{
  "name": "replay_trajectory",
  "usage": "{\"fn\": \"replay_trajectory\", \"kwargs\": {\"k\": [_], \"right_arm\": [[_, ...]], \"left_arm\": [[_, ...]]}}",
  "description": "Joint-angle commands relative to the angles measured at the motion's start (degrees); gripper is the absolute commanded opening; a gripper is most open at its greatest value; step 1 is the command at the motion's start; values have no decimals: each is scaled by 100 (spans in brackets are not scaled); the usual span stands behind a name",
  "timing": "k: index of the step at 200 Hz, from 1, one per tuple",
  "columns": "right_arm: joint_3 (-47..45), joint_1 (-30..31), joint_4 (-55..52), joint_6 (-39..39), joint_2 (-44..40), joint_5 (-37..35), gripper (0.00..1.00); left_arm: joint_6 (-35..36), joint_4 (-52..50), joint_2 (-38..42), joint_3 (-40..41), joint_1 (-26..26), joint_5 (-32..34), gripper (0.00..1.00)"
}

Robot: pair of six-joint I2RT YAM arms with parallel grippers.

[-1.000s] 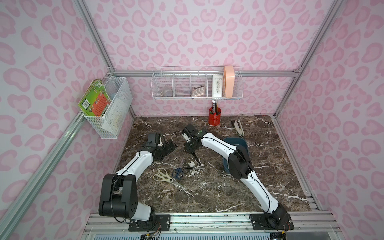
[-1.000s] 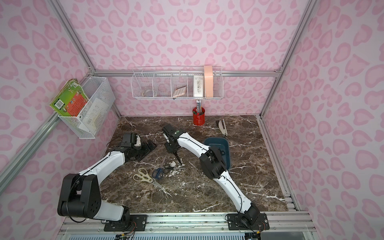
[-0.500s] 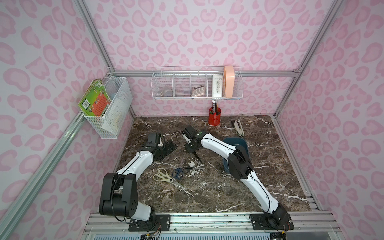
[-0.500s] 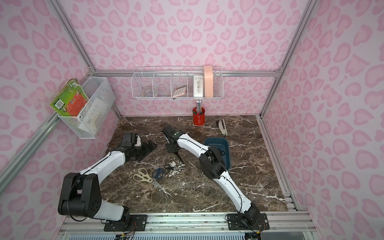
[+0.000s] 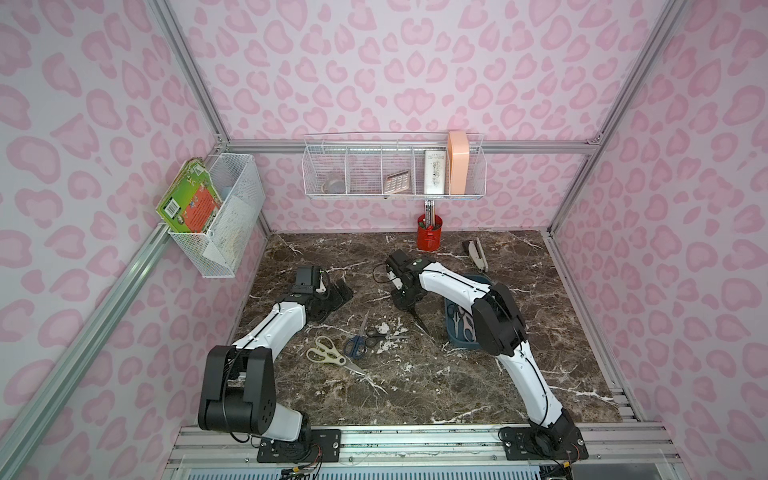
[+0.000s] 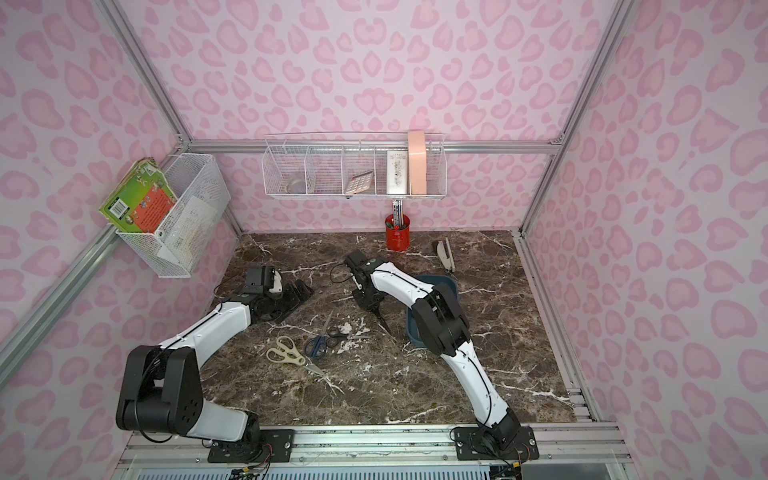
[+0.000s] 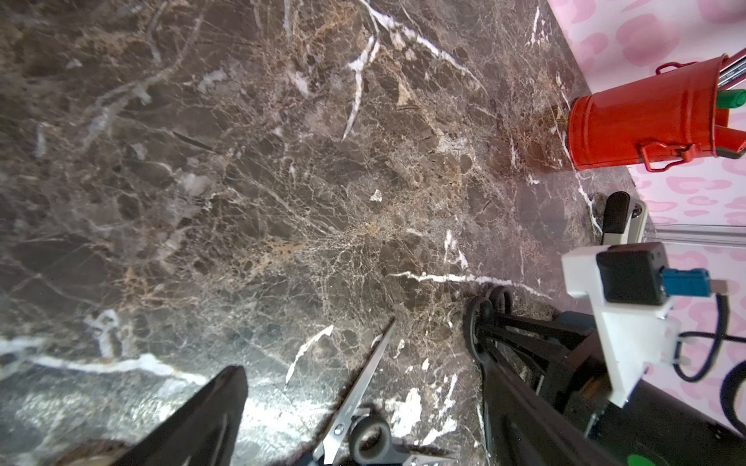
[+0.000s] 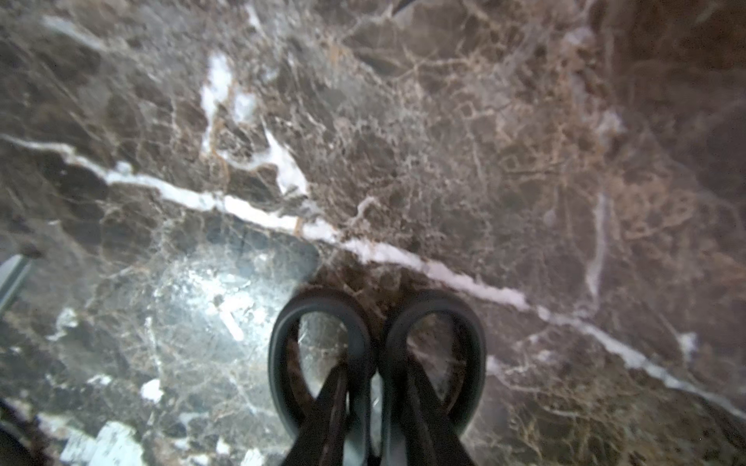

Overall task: Put the scissors into the storage box
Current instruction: Pick up the scissors from the center of the board.

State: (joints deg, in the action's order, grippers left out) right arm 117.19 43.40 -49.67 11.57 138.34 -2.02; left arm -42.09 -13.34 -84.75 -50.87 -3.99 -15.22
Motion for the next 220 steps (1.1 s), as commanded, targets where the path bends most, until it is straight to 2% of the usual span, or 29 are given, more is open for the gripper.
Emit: {"fn": "replay_trajectory", "kwargs": {"k": [1, 32, 54, 77, 152, 220], "right_arm": [[-104, 11, -522, 24, 52, 66, 29], [-66, 36, -491, 48, 166, 60, 27], [30, 37, -493, 90, 261, 60, 23], [129, 37, -482, 97, 302, 51, 13], [478, -20, -275, 271, 54, 93, 0], [534, -145, -273, 328, -519, 88, 0]], "left_arm": [[25, -16, 2, 7, 6, 72, 97], [26, -28, 3, -1, 11, 95, 97], [38, -35, 14, -2, 8, 92, 97], [34, -31, 11, 3, 3, 97, 97], [39, -41, 24, -2, 3, 94, 97], [46, -36, 38, 6, 8, 100, 97]]}}
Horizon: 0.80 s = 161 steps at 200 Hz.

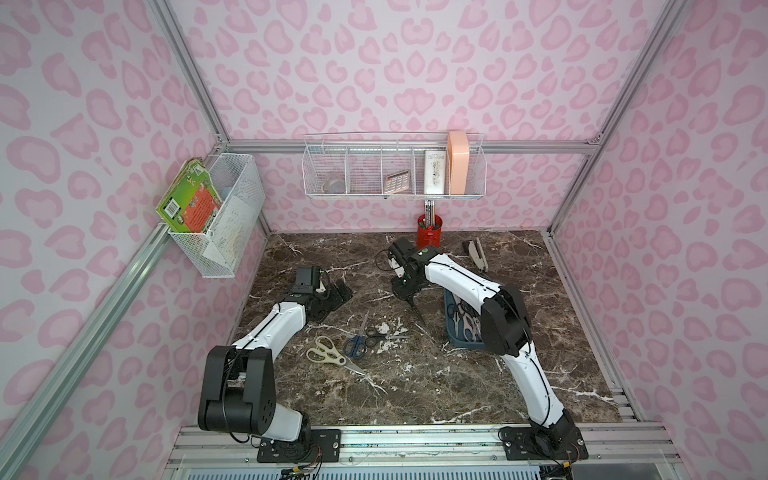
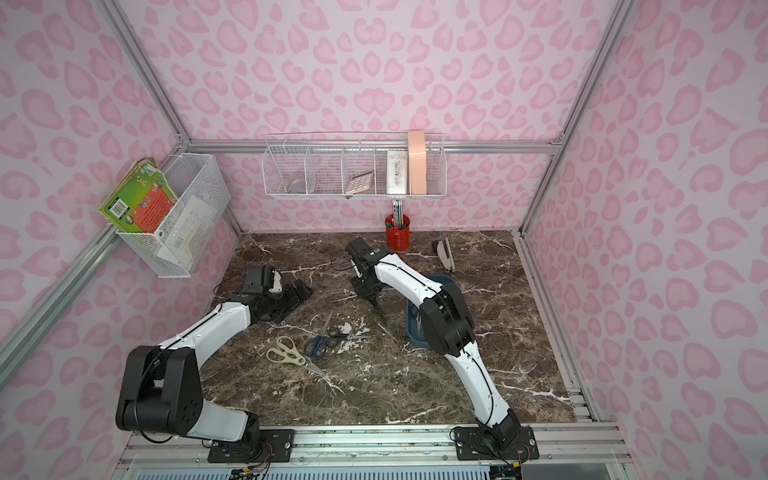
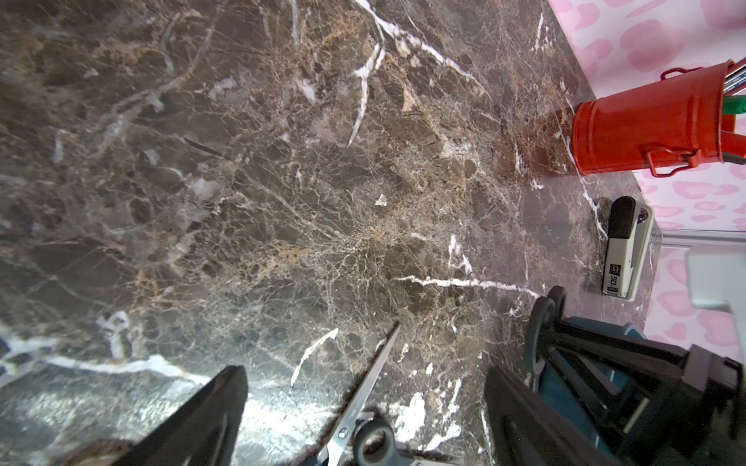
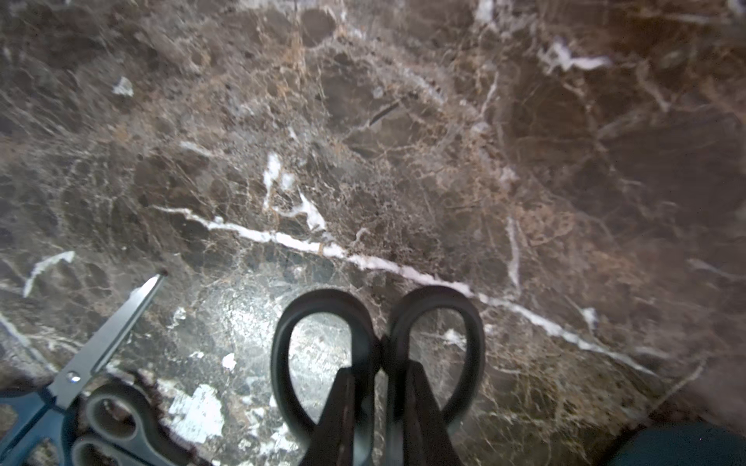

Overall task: Put the scissors into the storage box
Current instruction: Pick up the scissors from the center of the board, then place the scissors in the storage box.

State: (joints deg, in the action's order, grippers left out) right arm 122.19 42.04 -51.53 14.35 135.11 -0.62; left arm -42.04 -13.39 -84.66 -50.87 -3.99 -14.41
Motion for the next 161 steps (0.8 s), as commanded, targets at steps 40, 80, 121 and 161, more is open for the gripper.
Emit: {"fn": "replay_trajectory", "kwargs": {"k": [40, 80, 121, 161], "right_arm": [[-243, -114, -67, 70, -925, -187, 0], [-1391, -466, 291, 253, -2082, -294, 0], [-3055, -1173, 824, 470, -3261, -354, 0], [-4081, -1582, 1204, 548, -3601, -425, 0]], "left_arm": [[56, -31, -2, -2, 13, 34, 97], [63, -32, -32, -2, 17, 19, 97], [55, -30, -112, 3, 12, -16, 97], [70, -41, -173, -3, 12, -27, 97]]}}
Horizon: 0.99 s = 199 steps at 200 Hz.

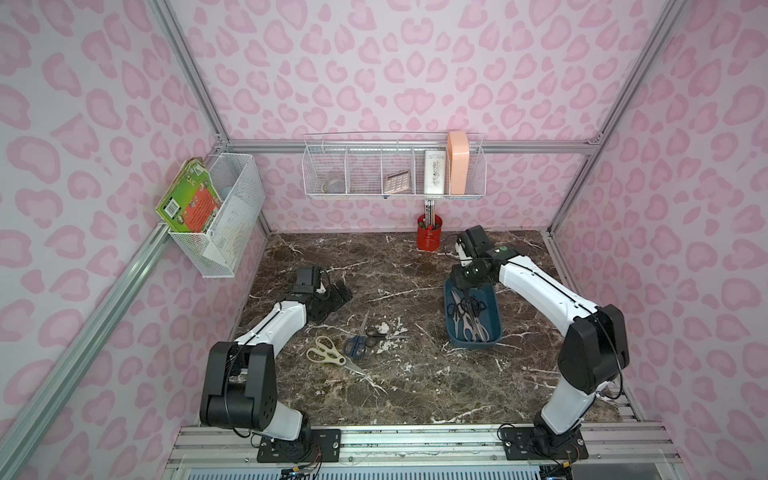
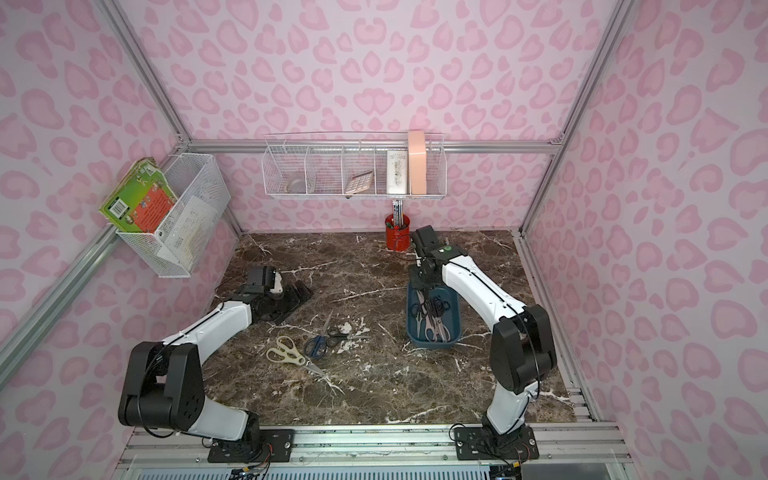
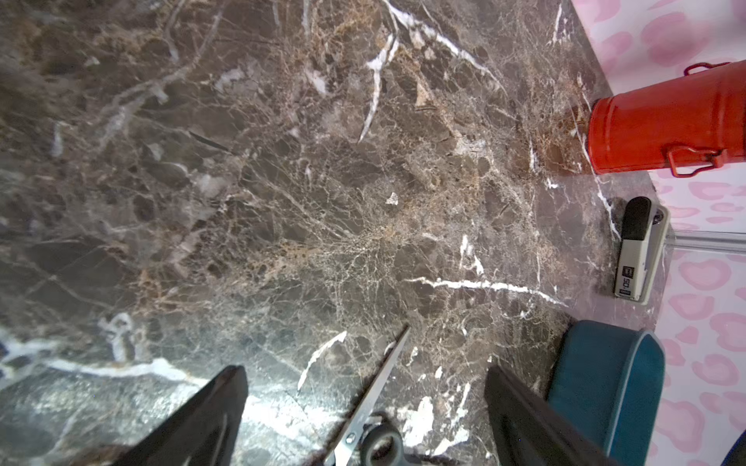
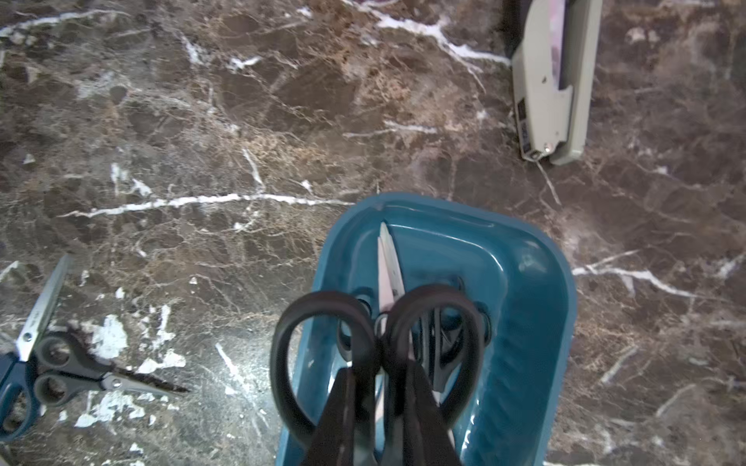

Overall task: Put the scissors into the storage box
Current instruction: Place the scissors in the storage box.

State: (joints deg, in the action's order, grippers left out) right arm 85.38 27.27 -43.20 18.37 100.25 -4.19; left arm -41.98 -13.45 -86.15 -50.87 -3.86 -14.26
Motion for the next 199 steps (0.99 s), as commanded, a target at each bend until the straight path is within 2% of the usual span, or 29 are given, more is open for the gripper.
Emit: {"fn": "replay_trajectory", "kwargs": {"k": [1, 29, 64, 134, 151, 186, 199], "right_arm": [[-422, -110, 373, 152, -113, -76, 0], [-1141, -240, 751, 325, -218, -197, 0], [-1708, -366, 1276, 461, -170, 109, 0], [-1736, -364, 1508, 457, 151, 4, 0], [-1700, -373, 1478, 448, 224, -73, 4], [-1656, -363, 1451, 467, 132, -118, 24], [-1617, -350, 1423, 401, 21, -96, 28]], "left_arm": [[65, -35, -25, -3, -1, -42, 97], [75, -45, -24, -8, 5, -2, 97], [74, -59, -42, -10, 5, -11, 97], [89, -69, -16, -9, 0, 16, 97], [91, -70, -16, -7, -1, 3, 97], [98, -70, 2, -2, 0, 23, 97], [102, -84, 2, -3, -1, 21, 97]]}}
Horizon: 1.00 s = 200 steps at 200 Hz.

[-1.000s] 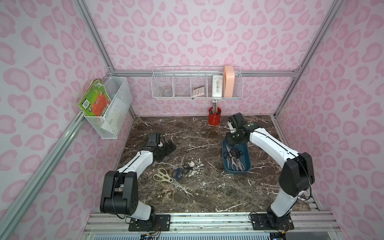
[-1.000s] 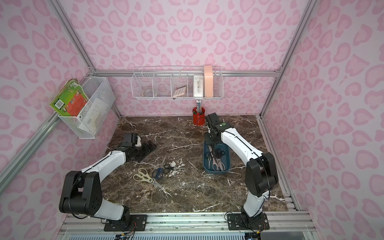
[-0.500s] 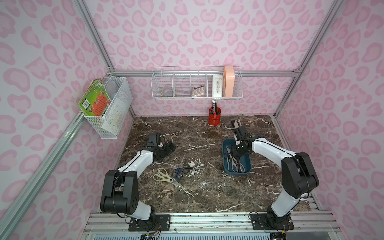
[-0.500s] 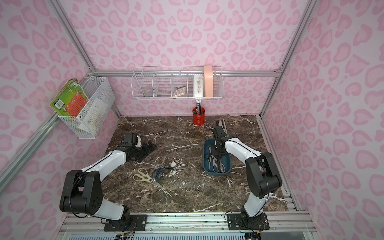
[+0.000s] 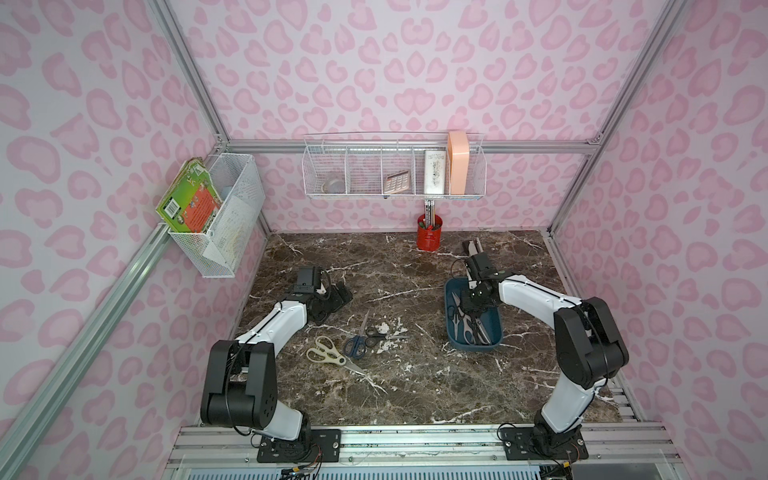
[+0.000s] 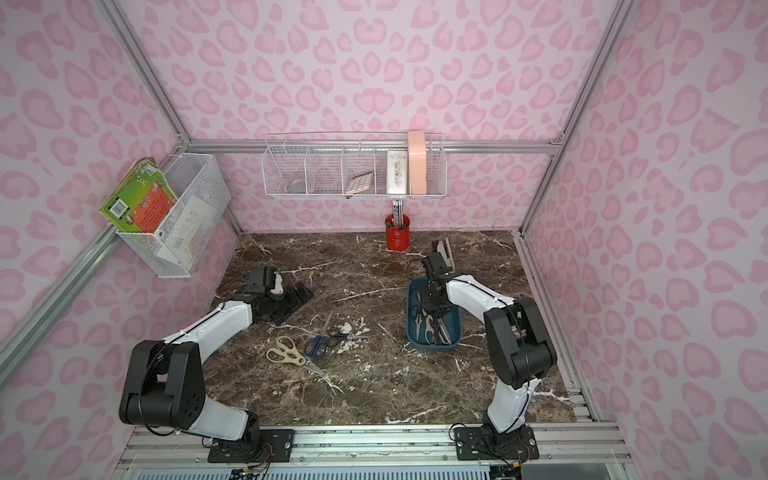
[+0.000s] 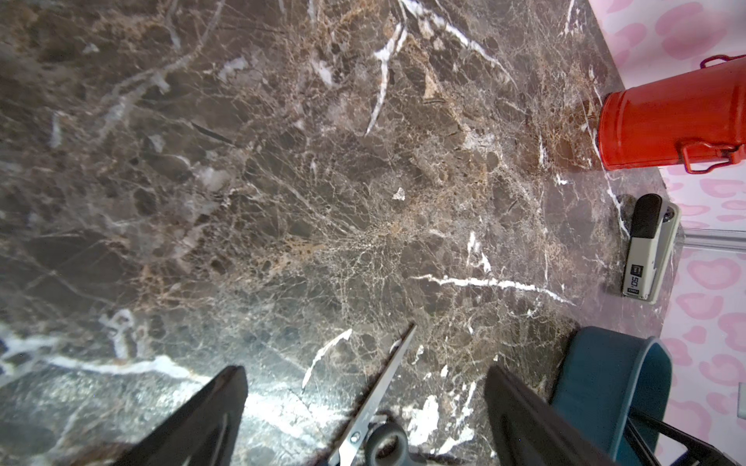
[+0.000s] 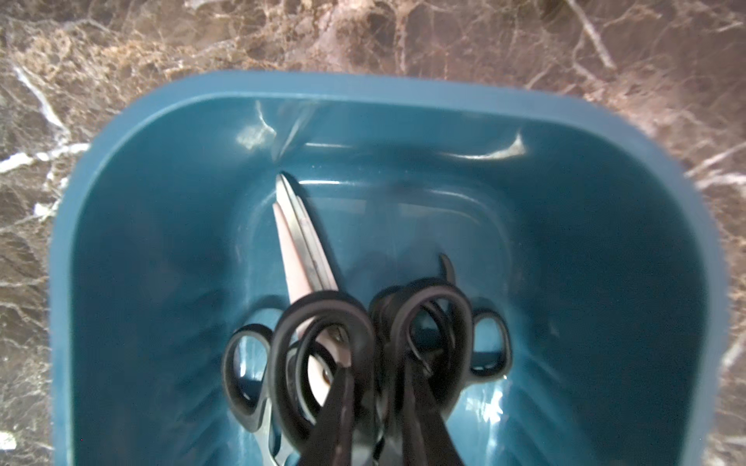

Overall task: Put the scissors into the storage box
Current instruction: Place the scissors in the storage box, then pick up the scissors from the center of the board.

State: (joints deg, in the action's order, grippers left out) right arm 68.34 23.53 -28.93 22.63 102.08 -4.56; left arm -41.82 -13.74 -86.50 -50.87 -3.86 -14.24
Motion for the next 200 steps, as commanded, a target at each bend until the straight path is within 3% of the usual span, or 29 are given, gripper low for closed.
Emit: {"fn": "replay_trajectory", "kwargs": {"k": [1, 46, 72, 118, 144, 159, 200], "right_arm": [[95, 27, -10, -28, -171, -56, 28], [636, 644, -242, -708, -416, -253, 31], [1149, 1288, -191, -1087, -221, 115, 30], [1758, 2292, -179, -2056, 610, 1184, 30], [2023, 2633, -129, -2321, 1005, 1458, 30], [2215, 2780, -69, -2394, 1199, 1690, 29], [2750, 3097, -57, -2382, 1803, 1514, 29]], "left_arm": [[78, -53, 32, -2, -1, 23, 97], [29, -101, 78, -34, 4, -36, 97], [30, -315, 294, -28, -1, -70, 97], [412, -906, 751, 13, 153, 40, 99], [432, -815, 754, 270, 339, 296, 98], [275, -629, 716, 347, 445, 119, 98], [143, -478, 677, 353, 573, -61, 98]]}}
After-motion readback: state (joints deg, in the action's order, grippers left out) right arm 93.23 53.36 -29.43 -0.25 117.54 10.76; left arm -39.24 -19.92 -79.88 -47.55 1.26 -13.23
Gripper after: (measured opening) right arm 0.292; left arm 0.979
